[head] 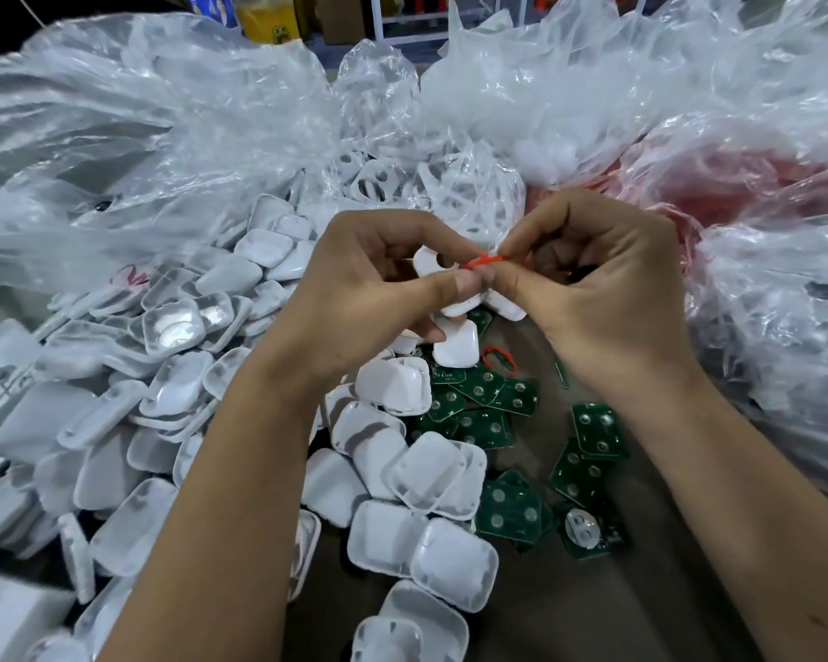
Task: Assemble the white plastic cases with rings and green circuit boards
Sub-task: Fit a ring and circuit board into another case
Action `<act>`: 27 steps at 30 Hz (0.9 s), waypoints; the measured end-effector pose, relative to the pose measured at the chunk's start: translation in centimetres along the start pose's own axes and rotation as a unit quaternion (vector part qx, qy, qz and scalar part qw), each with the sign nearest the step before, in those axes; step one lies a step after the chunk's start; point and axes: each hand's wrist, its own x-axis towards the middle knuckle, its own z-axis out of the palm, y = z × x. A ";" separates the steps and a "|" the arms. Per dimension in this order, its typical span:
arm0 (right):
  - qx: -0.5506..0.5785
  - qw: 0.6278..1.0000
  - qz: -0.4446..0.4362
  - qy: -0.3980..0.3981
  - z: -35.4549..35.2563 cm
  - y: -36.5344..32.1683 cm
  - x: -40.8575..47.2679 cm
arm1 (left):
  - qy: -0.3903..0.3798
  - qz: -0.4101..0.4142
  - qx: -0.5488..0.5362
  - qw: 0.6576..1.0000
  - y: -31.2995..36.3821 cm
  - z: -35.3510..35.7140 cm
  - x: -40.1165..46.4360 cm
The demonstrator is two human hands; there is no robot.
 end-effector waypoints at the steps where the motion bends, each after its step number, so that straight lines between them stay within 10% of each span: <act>1: 0.009 1.000 0.019 -0.005 -0.1 -0.1 0.0 | 0.007 -0.005 -0.002 1.000 -0.1 0.1 0.1; 13: 0.273 0.924 0.257 -0.075 -0.2 -0.9 0.2 | 0.001 -0.130 -0.110 0.985 -0.3 1.3 0.3; 21: 0.452 0.783 0.420 -0.072 -0.6 -0.8 0.6 | 0.086 0.032 0.011 0.996 -0.4 1.1 0.5; 27: 0.479 0.765 0.426 -0.070 -0.6 -0.8 0.7 | 0.092 0.072 0.071 0.991 -0.5 1.3 0.4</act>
